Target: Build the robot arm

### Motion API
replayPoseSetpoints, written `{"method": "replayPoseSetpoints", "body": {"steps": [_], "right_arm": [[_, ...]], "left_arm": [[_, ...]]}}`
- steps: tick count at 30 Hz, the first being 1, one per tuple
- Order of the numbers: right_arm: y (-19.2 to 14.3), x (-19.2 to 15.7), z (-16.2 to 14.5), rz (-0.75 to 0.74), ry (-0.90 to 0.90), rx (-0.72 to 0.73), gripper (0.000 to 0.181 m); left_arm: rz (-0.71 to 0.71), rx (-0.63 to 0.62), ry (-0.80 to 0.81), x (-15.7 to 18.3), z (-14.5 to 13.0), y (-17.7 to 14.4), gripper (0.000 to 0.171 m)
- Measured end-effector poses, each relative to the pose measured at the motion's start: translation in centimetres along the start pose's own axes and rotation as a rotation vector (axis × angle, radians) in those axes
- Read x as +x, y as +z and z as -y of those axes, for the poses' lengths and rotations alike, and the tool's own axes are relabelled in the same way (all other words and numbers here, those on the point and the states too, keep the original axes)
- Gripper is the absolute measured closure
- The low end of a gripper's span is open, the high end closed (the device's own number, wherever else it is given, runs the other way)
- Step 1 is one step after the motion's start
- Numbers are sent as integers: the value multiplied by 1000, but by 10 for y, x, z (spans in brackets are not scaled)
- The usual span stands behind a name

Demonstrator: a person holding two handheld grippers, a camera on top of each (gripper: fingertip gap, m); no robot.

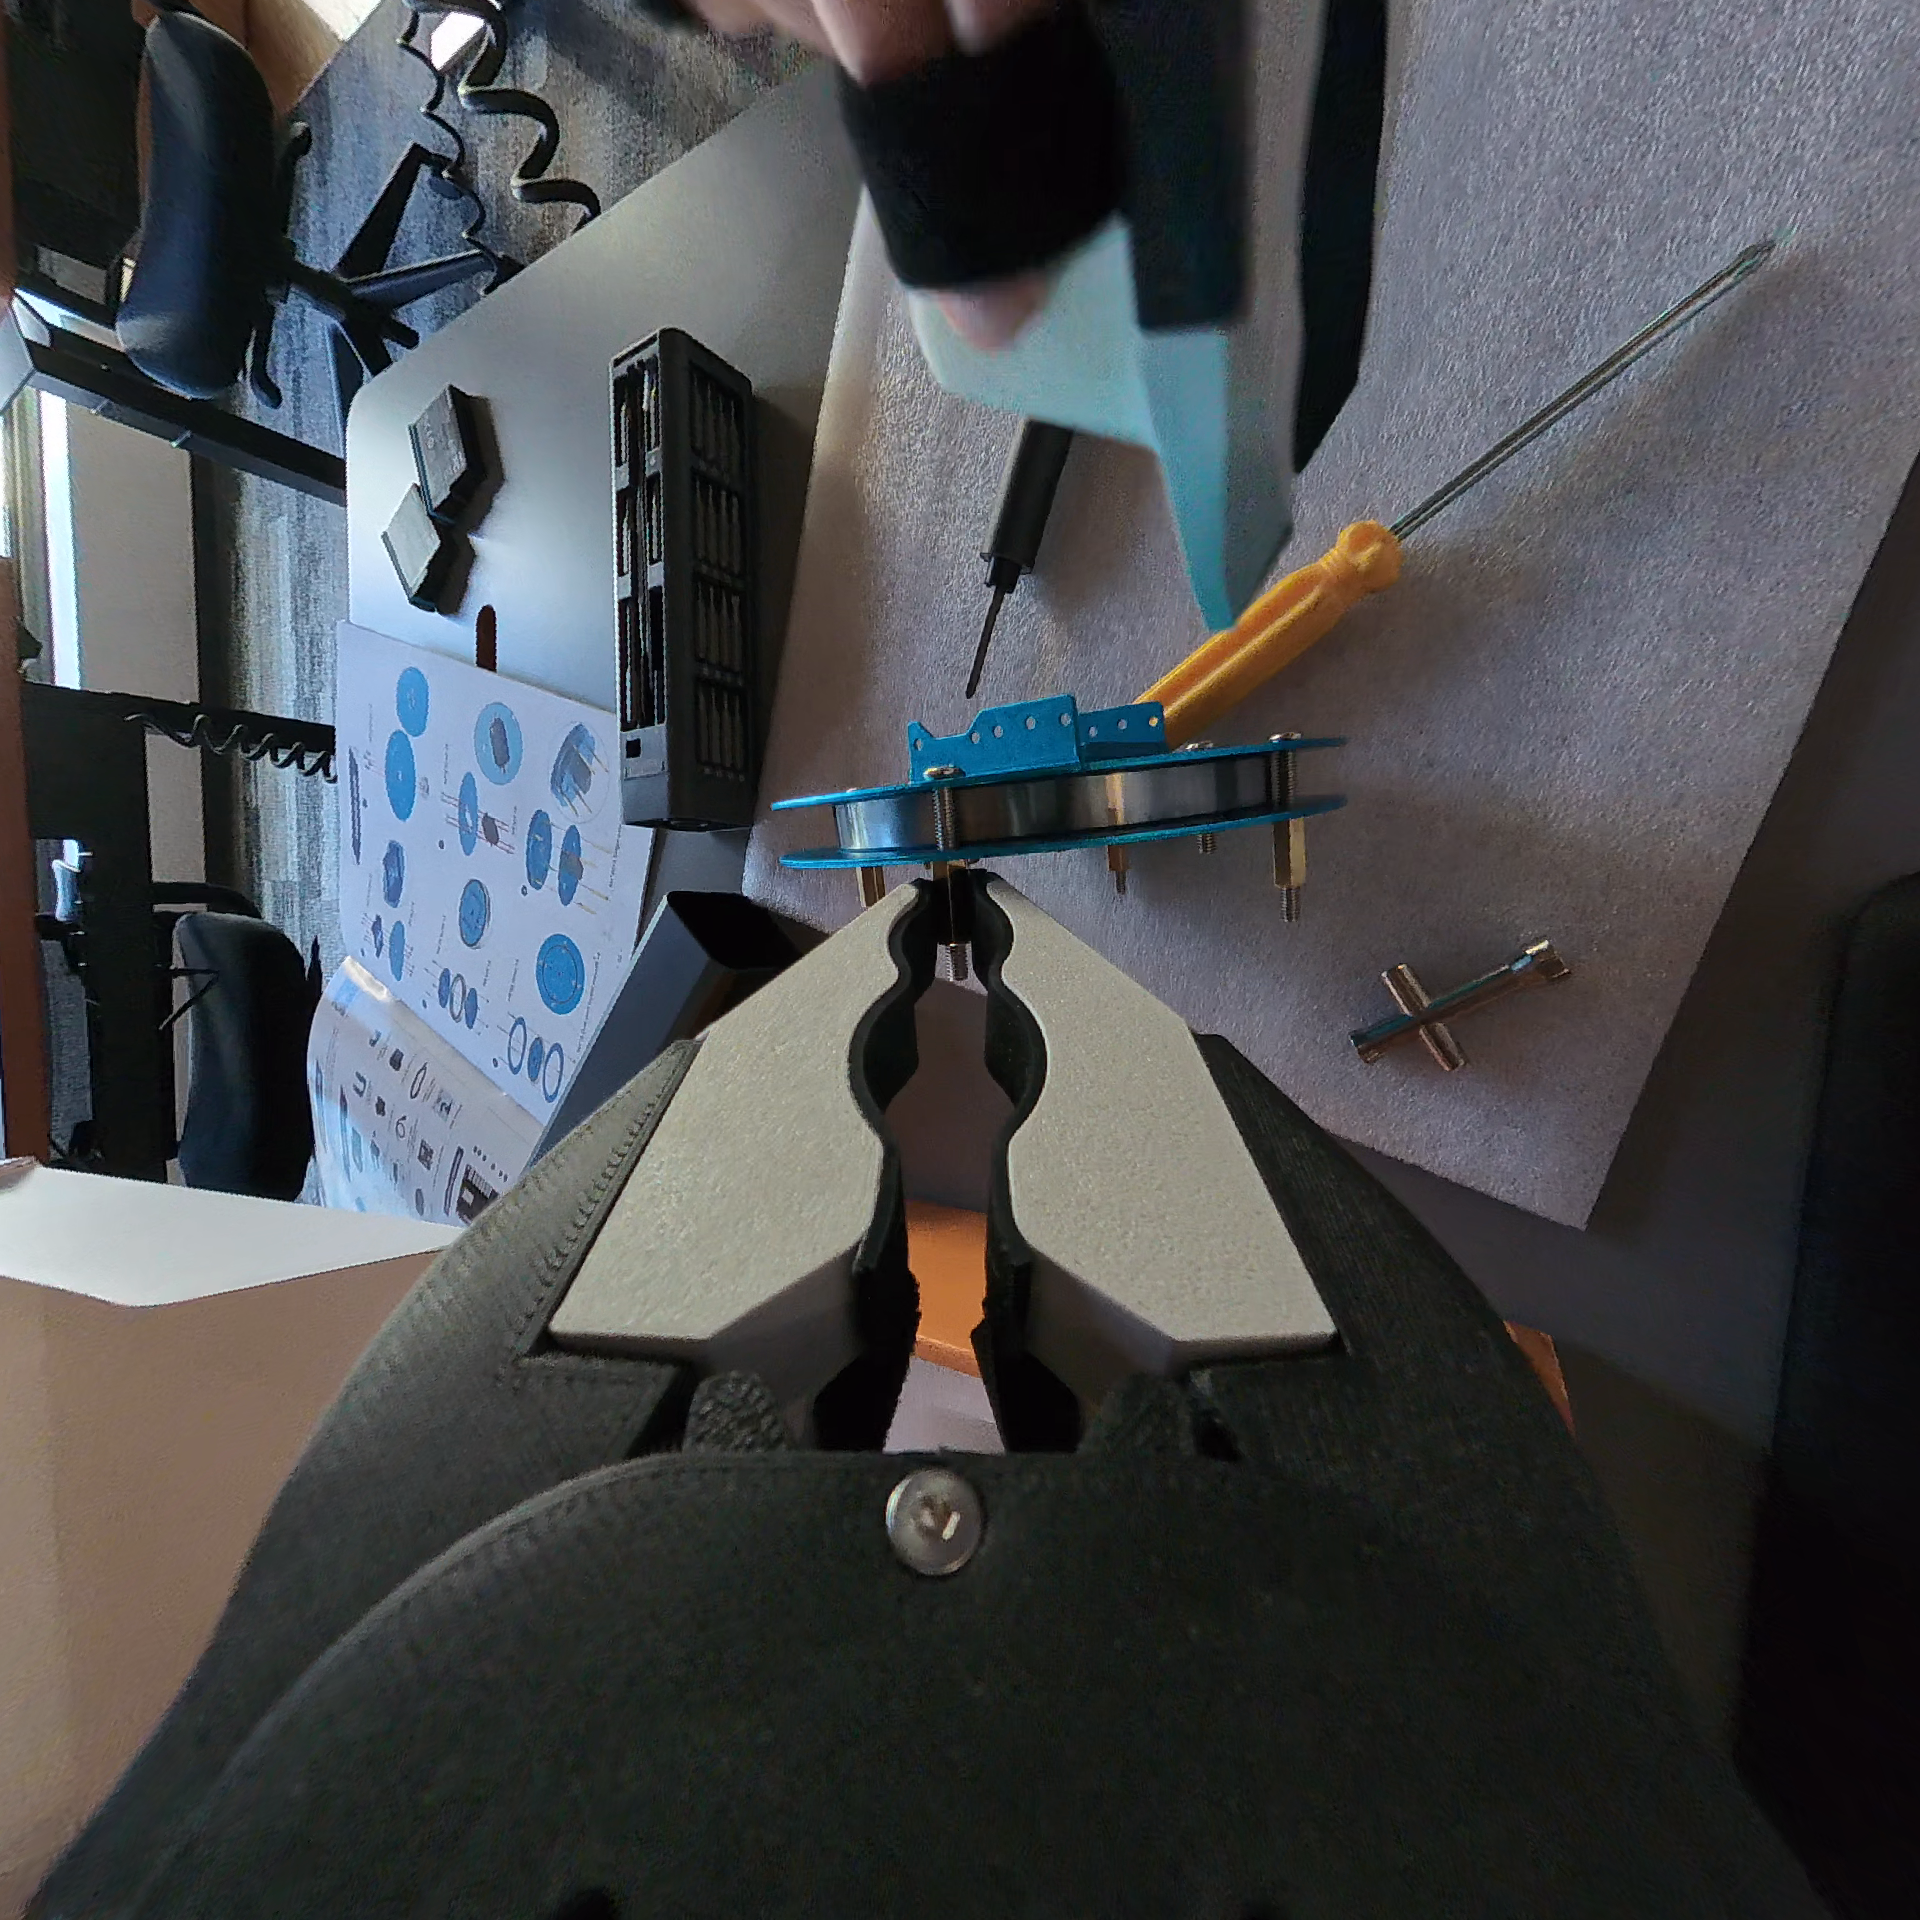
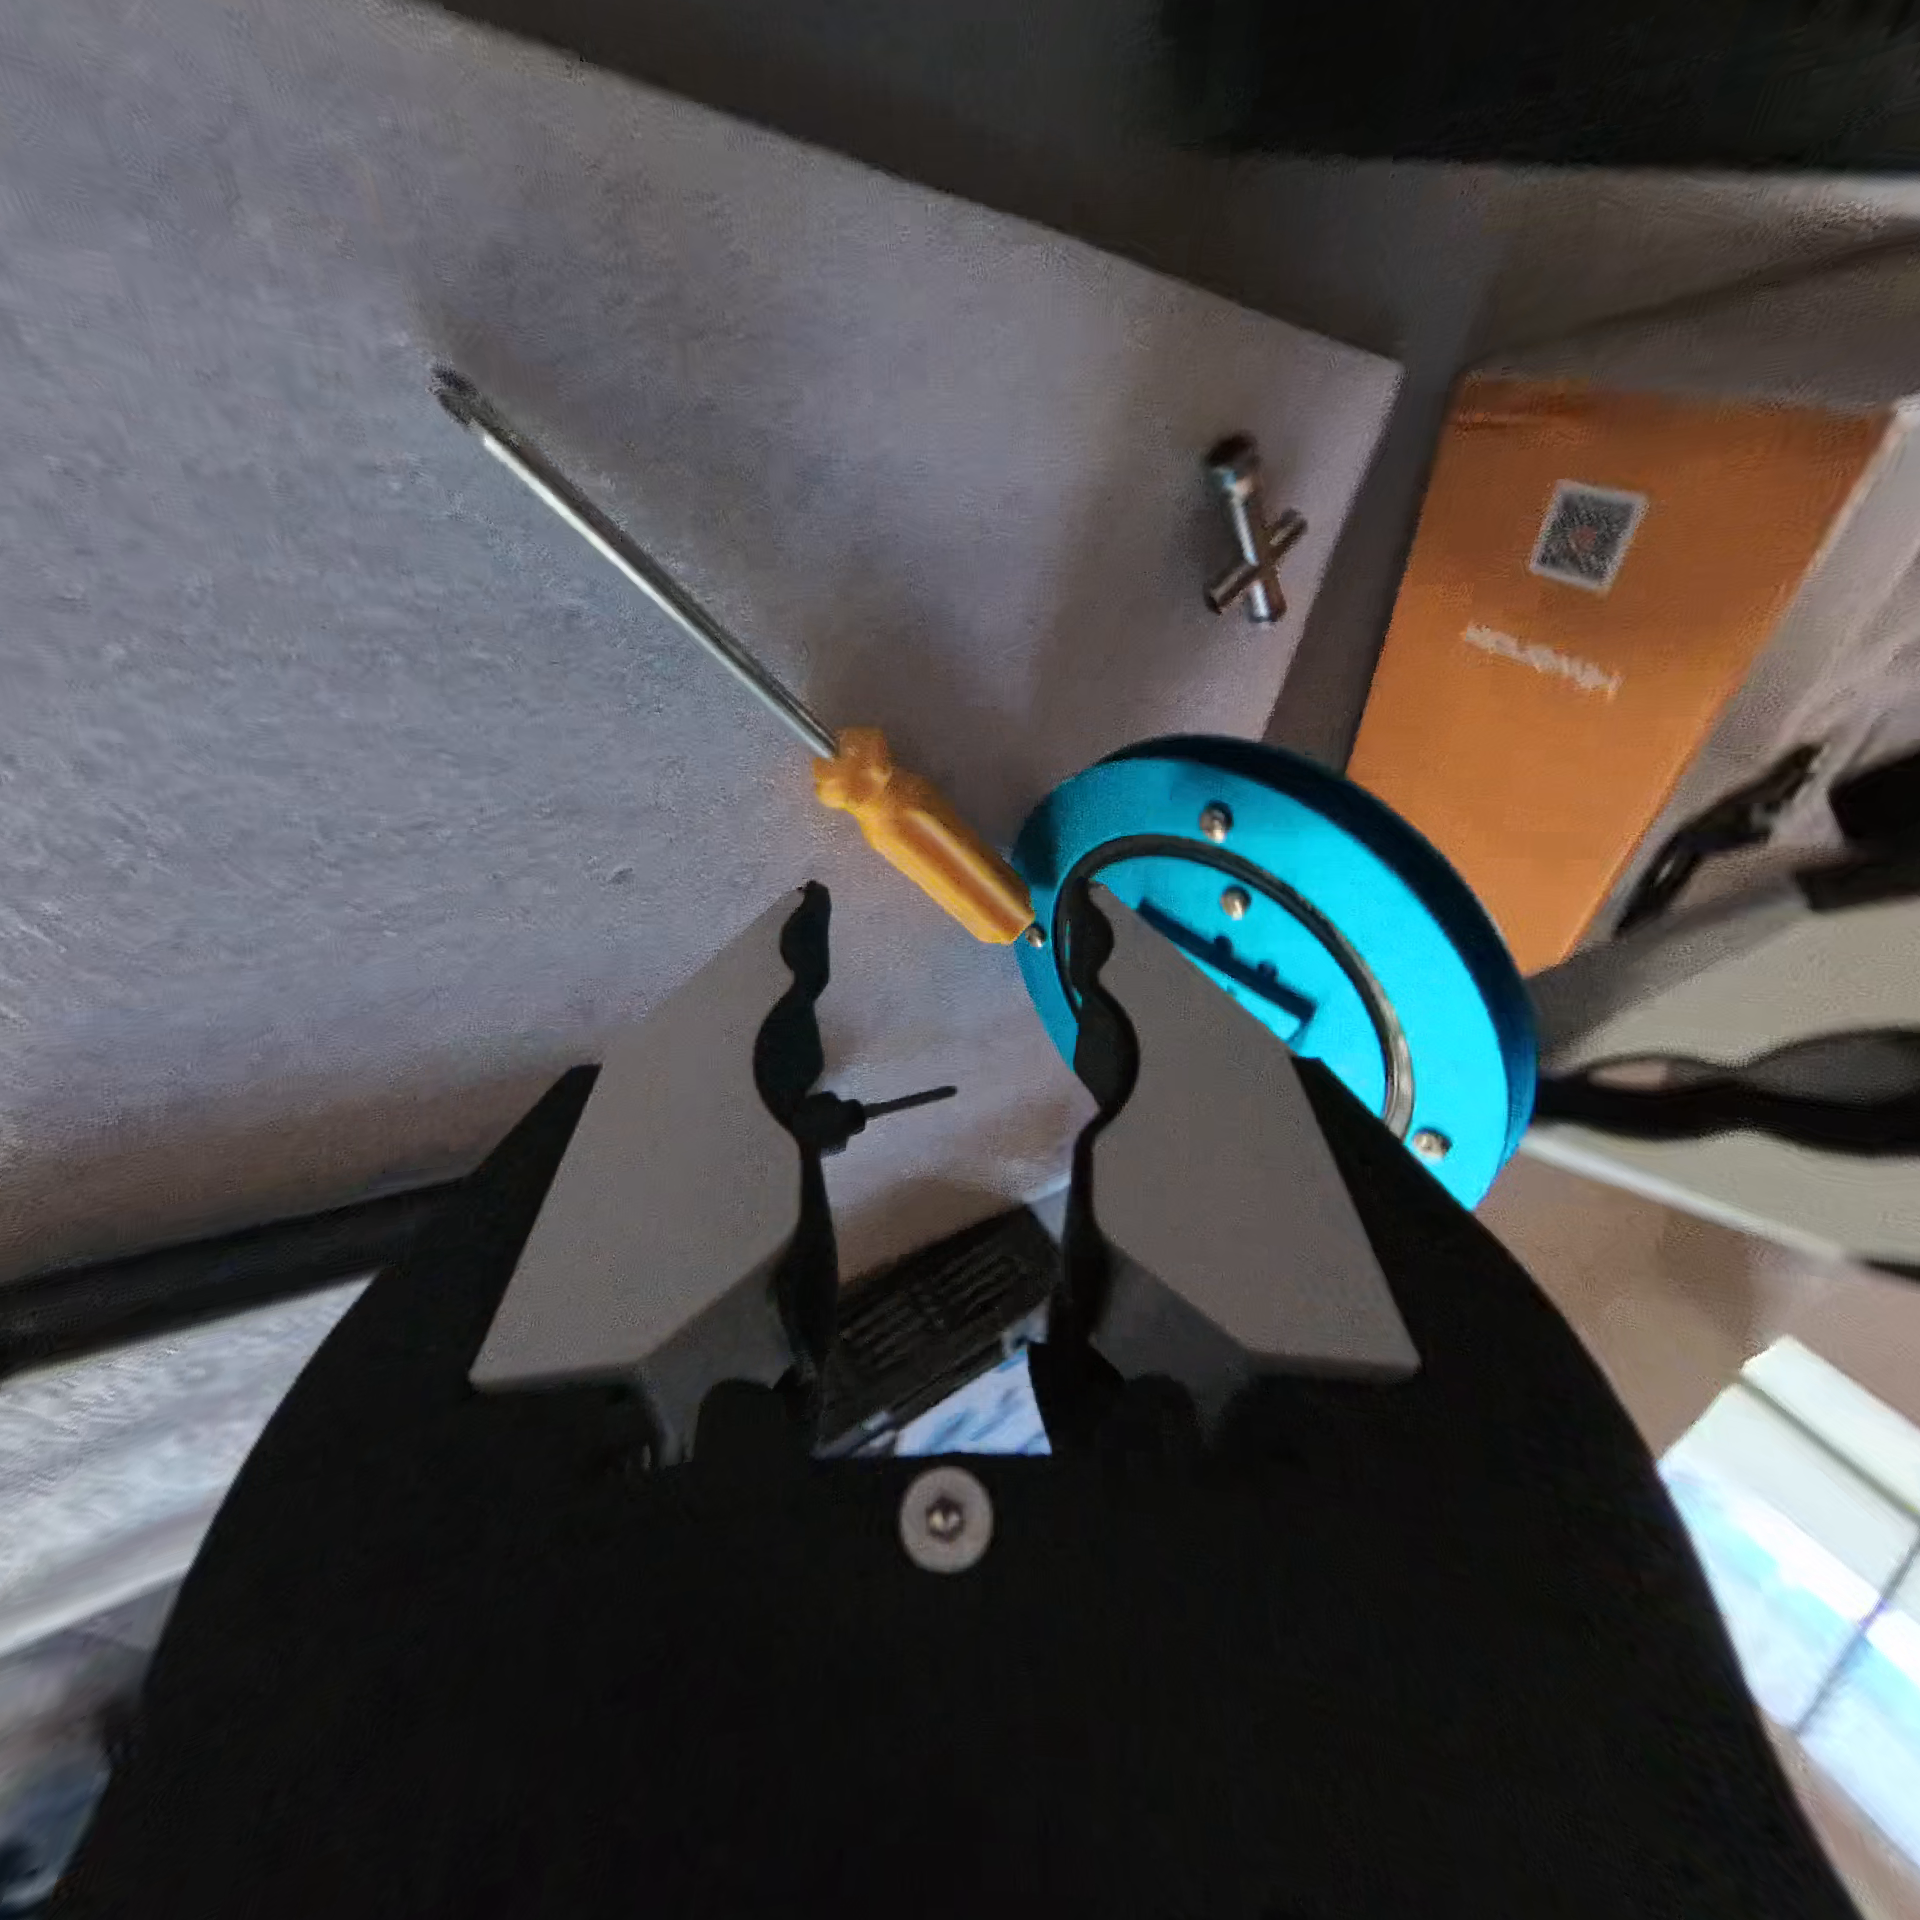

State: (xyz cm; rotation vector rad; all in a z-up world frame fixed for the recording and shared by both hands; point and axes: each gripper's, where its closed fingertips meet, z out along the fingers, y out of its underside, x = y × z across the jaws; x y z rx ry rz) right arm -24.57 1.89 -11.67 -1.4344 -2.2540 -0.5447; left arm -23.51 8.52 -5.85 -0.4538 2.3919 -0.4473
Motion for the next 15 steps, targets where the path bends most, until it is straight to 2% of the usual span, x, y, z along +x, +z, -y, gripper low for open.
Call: {"method": "replayPoseSetpoints", "body": {"steps": [3,5,6,7,8,11,12,15], "right_arm": [[21,-8,-2,87,-264,-36,135],[25,-11,-2,159,-325,-15,140],[25,-14,-4,216,-301,-20,145],[25,-15,-6,263,-239,-31,150],[24,-11,-8,283,-164,-61,163],[6,-21,-14,400,80,-144,165],[-4,-29,-7,439,217,-128,166],[-27,-50,16,505,778,-51,166]], "left_arm": [[12,-25,-15,-2,-2,1,167],[16,-26,-22,-3,-2,1,168],[18,-24,-26,-4,-2,2,167],[21,-24,-30,-5,-2,2,167],[21,-23,-32,-5,-2,3,167],[19,-25,-37,-6,-3,3,167],[20,-25,-40,-7,-3,4,167],[17,-16,-53,-8,-2,5,167]]}}
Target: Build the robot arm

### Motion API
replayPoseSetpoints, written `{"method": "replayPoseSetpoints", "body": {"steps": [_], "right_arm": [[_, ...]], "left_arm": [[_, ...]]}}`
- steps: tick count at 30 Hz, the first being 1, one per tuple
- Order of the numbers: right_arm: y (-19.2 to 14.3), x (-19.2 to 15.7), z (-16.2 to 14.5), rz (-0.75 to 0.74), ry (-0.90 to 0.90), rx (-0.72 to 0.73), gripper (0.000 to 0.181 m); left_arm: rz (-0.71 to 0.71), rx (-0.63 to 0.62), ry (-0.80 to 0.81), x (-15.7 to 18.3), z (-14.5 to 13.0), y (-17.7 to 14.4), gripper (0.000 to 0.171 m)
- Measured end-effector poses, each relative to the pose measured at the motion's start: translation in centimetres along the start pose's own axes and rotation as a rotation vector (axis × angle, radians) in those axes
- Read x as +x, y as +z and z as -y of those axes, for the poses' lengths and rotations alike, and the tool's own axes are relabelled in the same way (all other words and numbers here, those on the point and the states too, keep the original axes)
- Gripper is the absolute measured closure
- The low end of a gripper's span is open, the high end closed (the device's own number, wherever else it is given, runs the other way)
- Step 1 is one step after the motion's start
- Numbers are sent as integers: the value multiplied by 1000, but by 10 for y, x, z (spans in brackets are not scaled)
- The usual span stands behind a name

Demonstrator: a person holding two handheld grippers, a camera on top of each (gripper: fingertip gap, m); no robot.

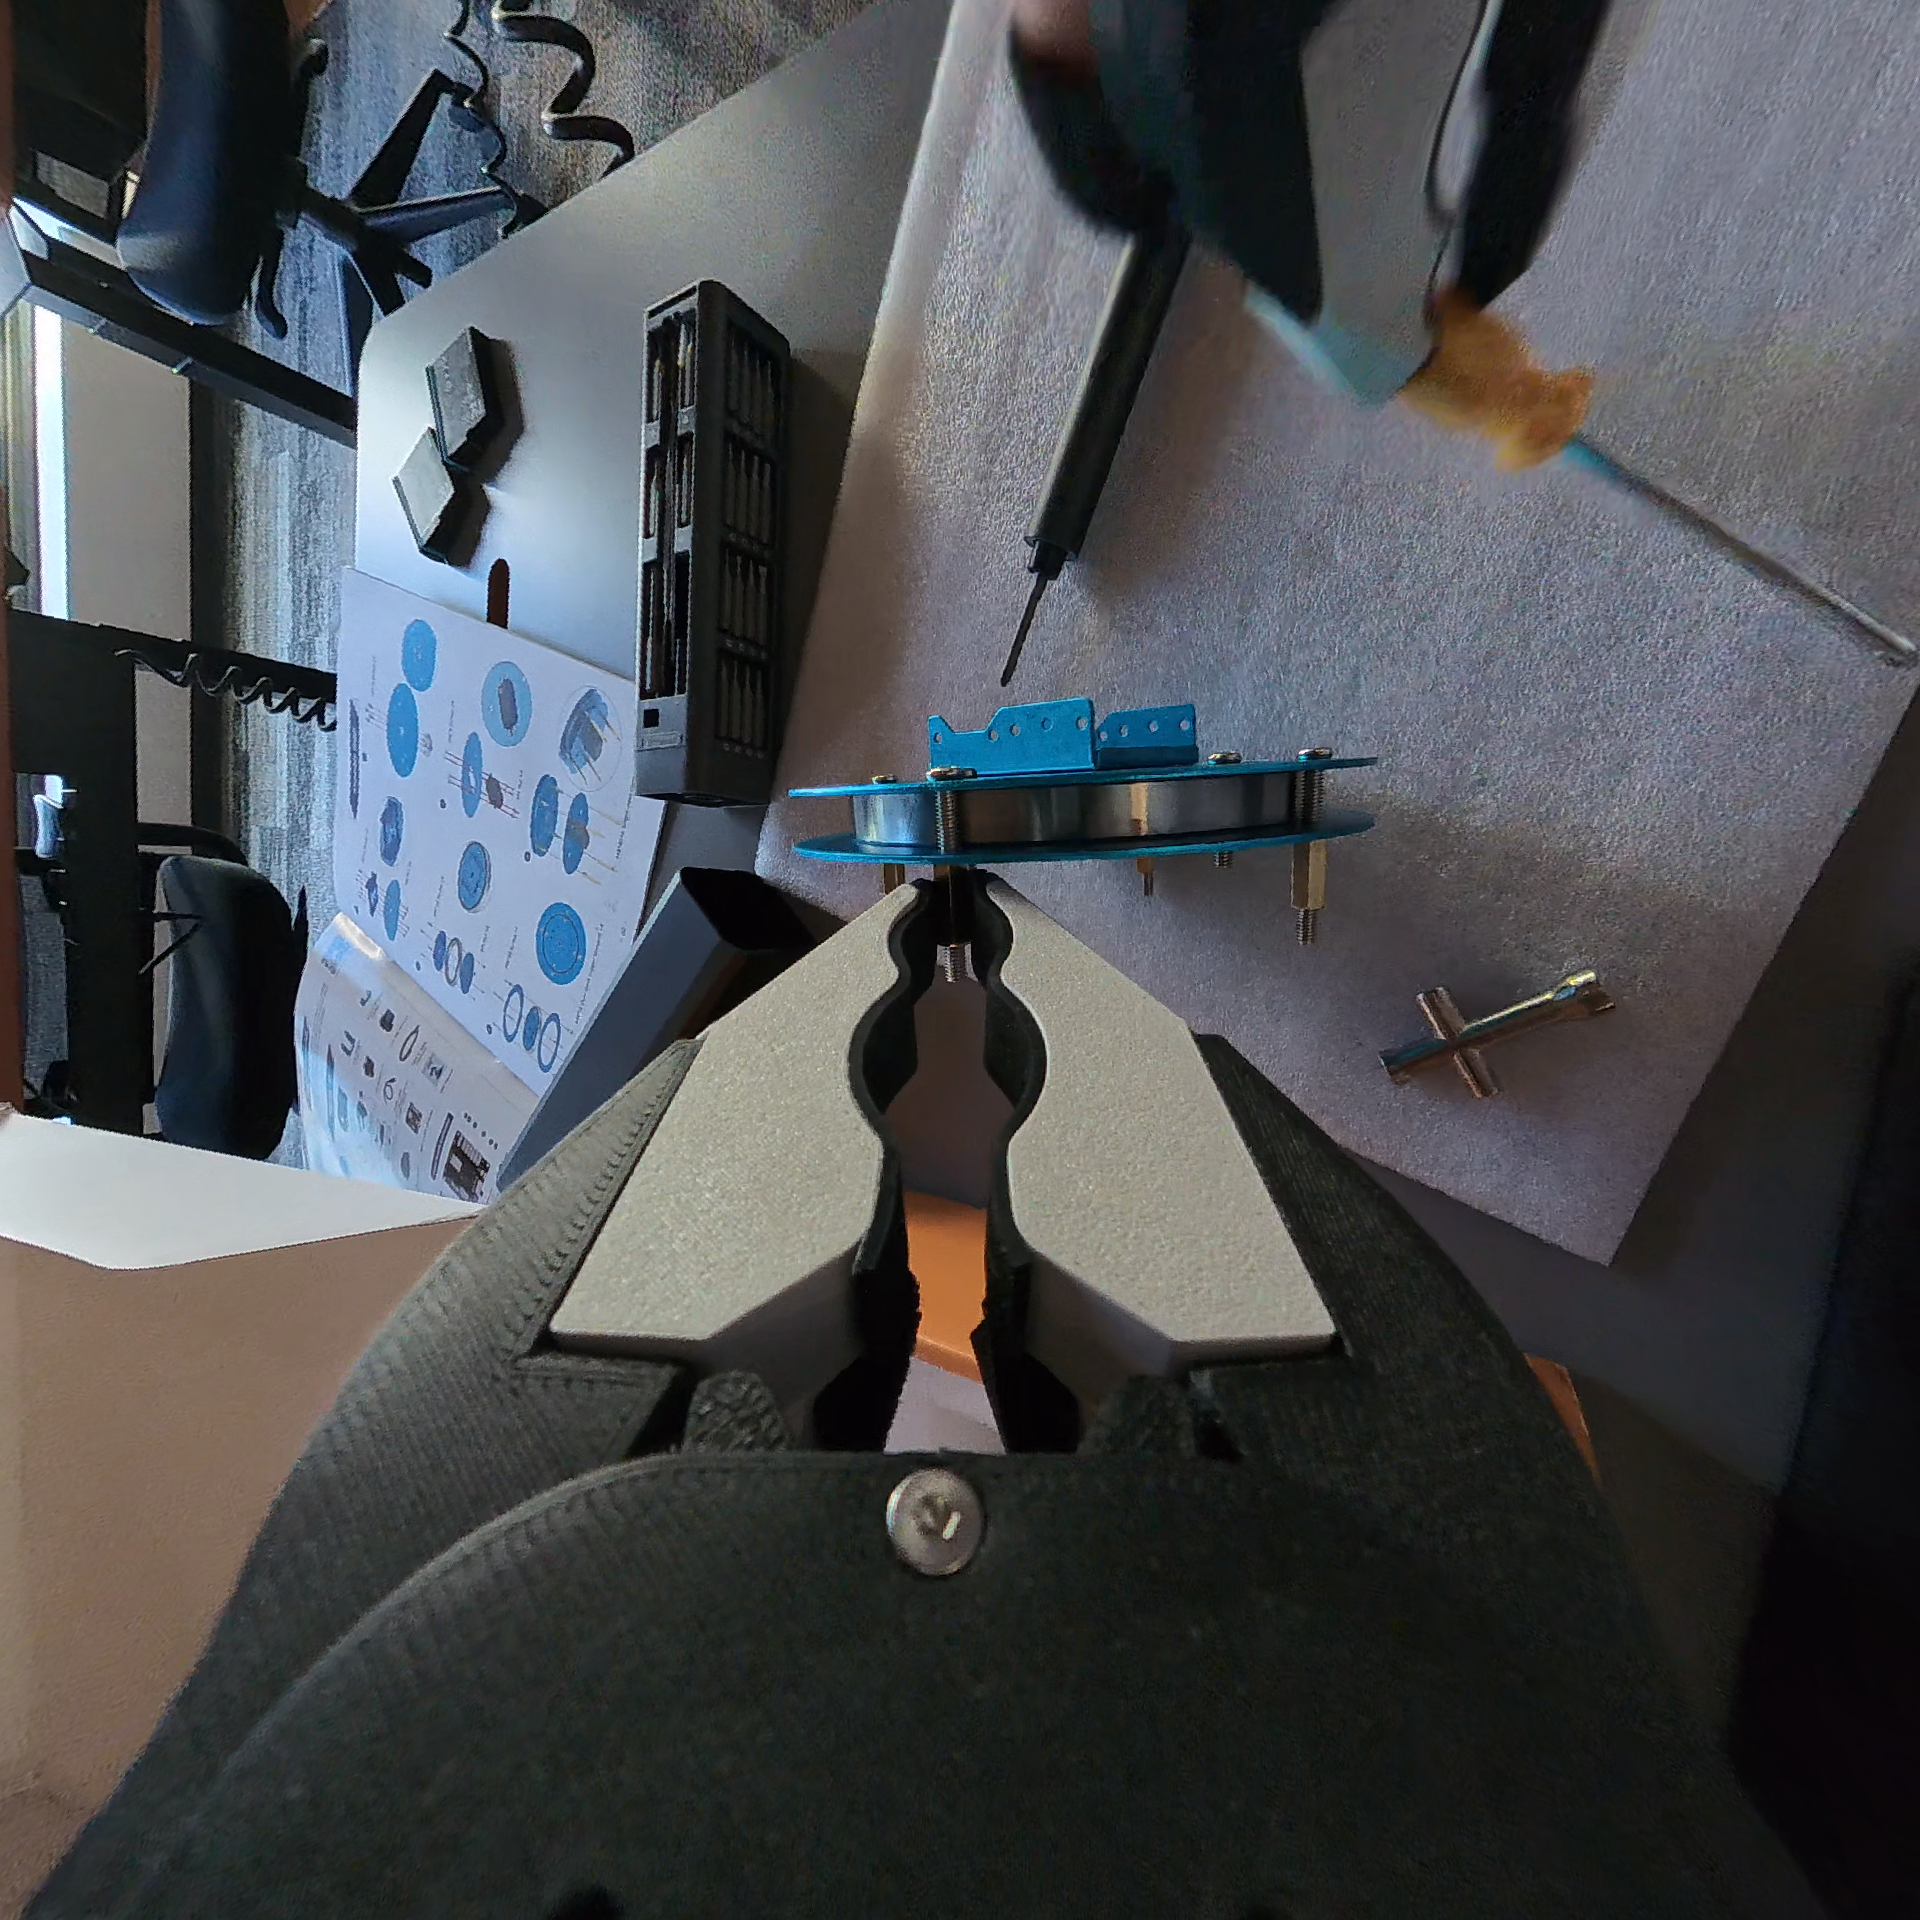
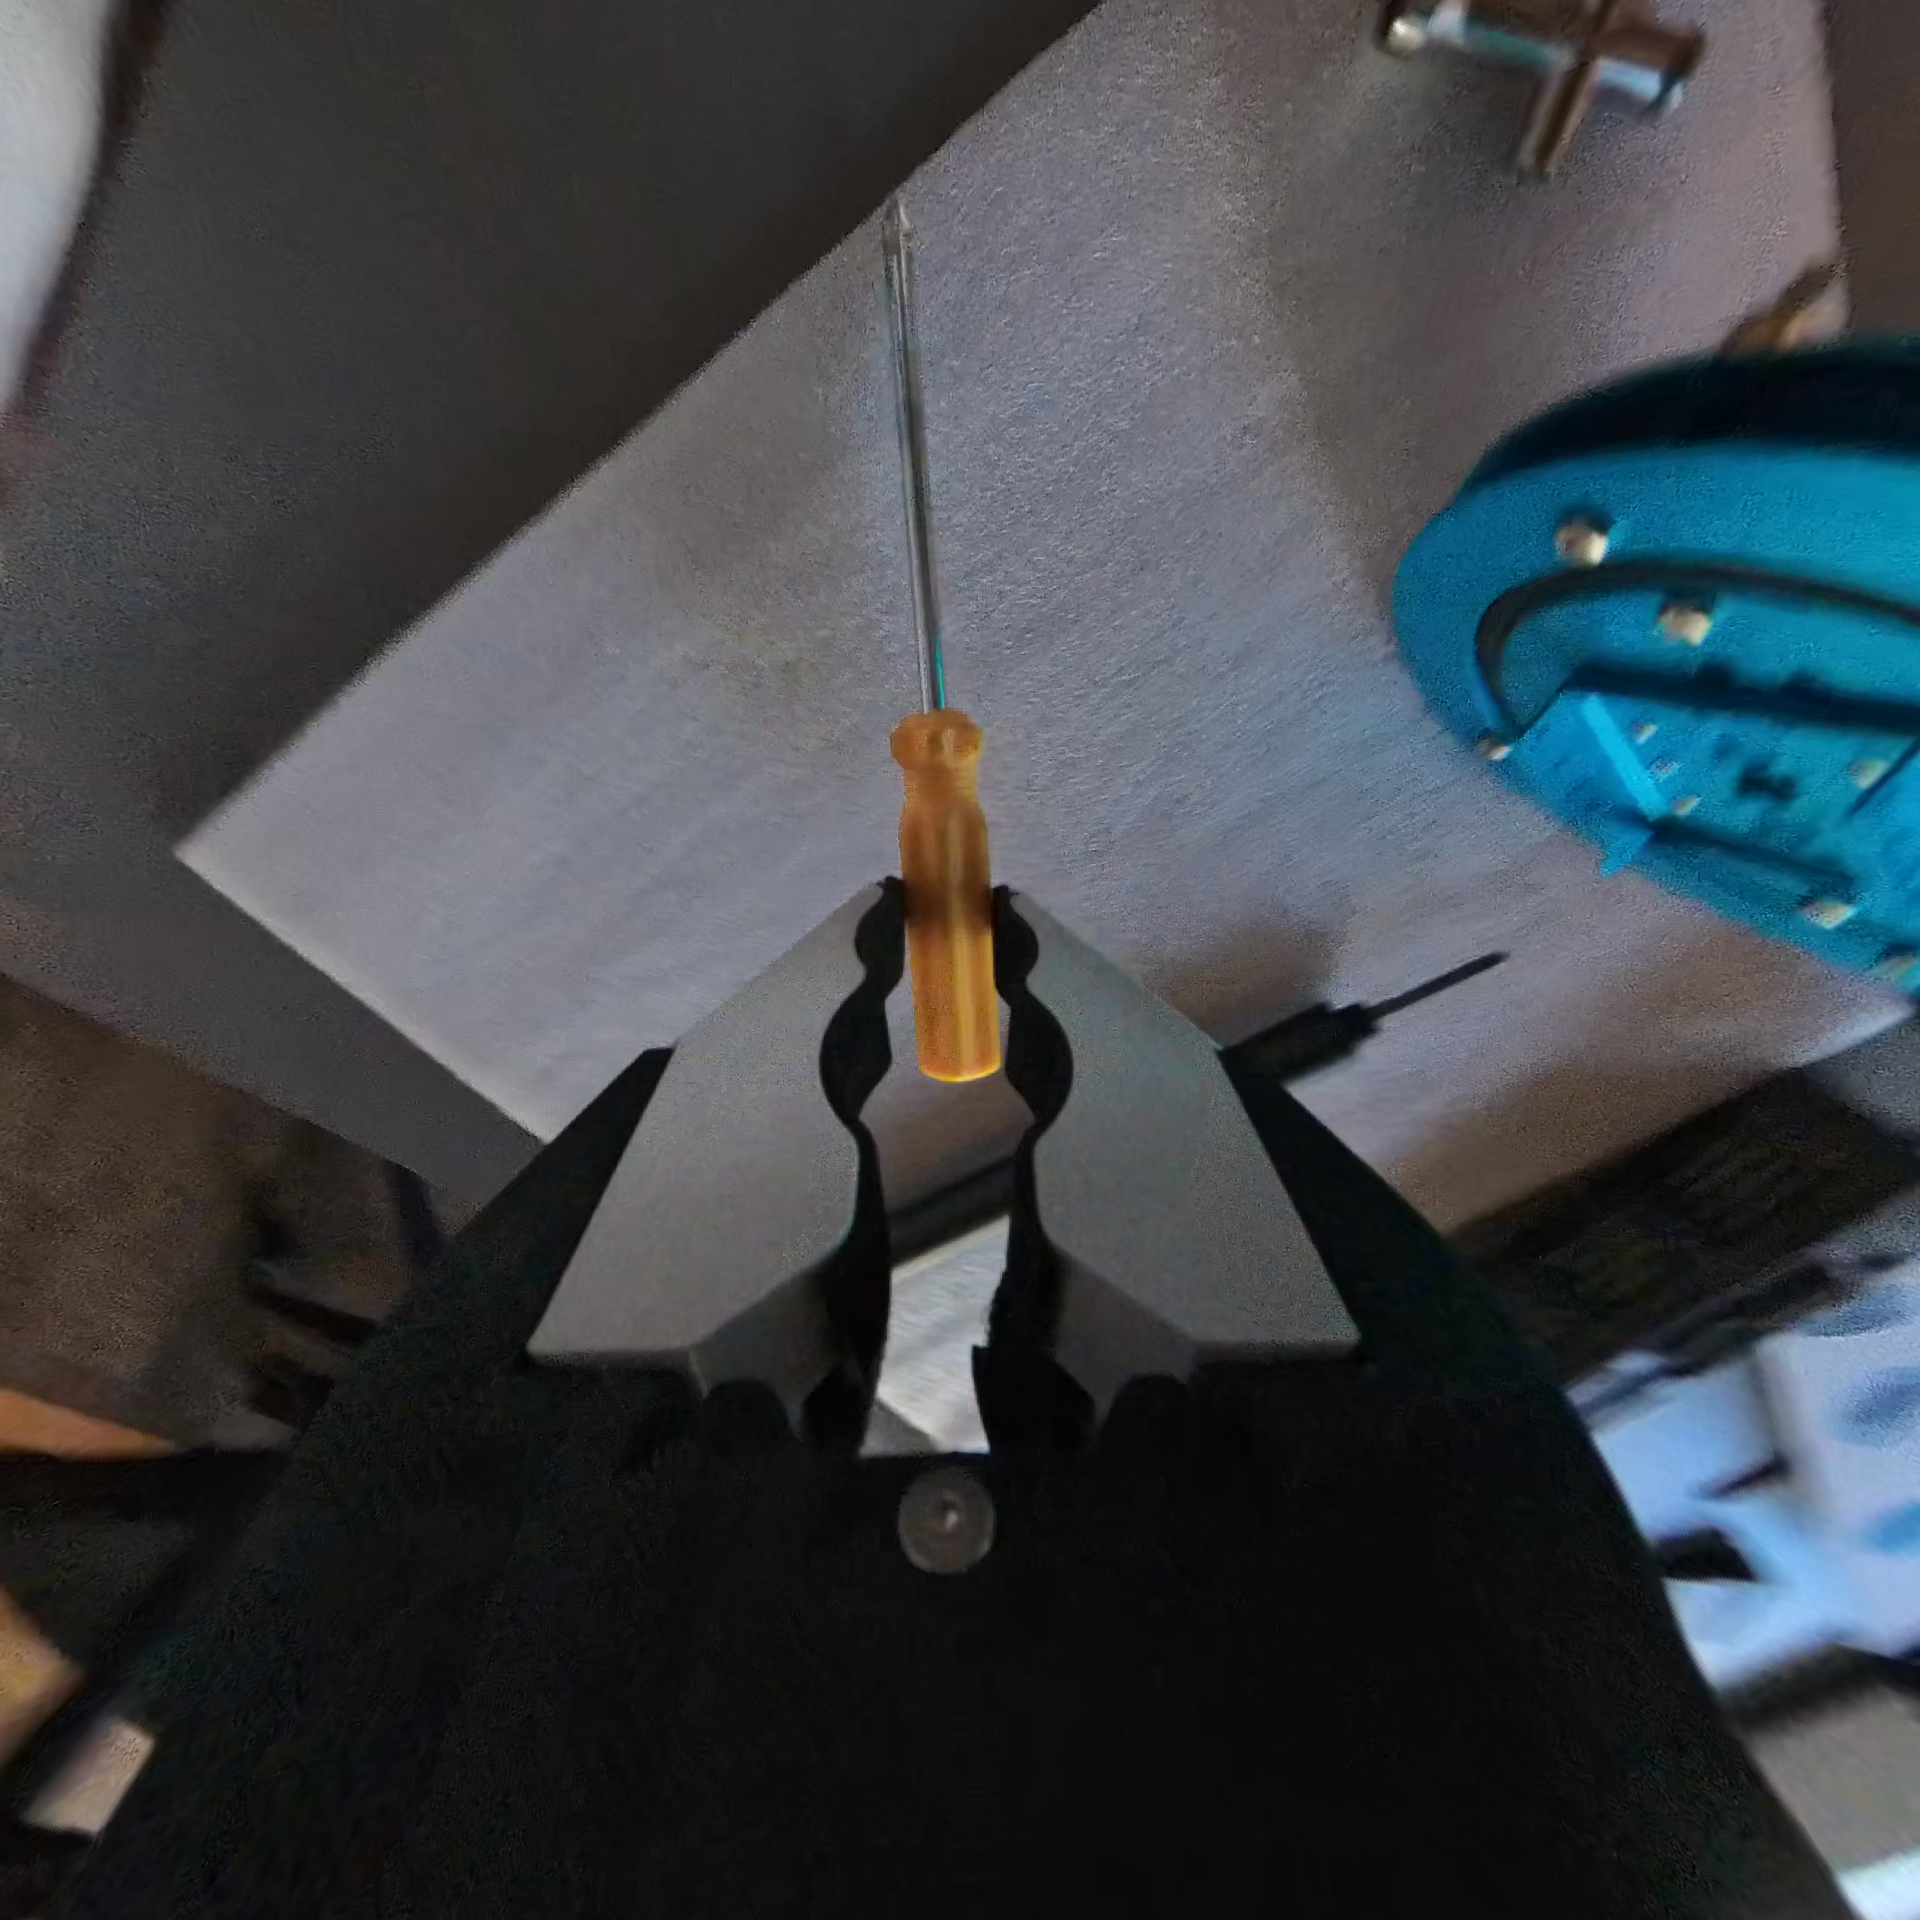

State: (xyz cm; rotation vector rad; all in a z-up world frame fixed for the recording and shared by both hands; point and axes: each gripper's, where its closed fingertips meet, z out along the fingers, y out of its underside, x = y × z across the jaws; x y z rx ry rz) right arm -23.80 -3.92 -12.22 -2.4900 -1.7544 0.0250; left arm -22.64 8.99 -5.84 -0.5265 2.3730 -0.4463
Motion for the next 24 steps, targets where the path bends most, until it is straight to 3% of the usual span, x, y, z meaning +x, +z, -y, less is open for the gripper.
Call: {"method": "replayPoseSetpoints", "body": {"steps": [3,5,7,11,14,17,22,24], "right_arm": [[2,-18,-4,60,459,221,166],[4,-20,0,46,619,428,166],[5,-25,2,9,680,622,165],[5,-31,-3,-163,679,871,139],[12,-32,-7,-228,667,856,132],[18,-34,1,-195,636,826,133],[19,-26,-7,-177,694,833,161],[18,-25,-7,-182,692,834,163]], "left_arm": [[-6,1,-12,-2,0,1,167],[-13,3,-19,-3,1,2,167],[-23,6,-27,-2,2,2,168],[-31,-5,-49,-2,-1,2,168],[-6,0,-54,-4,0,3,167],[4,11,-62,-4,1,3,168],[20,24,-73,-5,2,4,168],[29,31,-82,-6,2,4,168]]}}
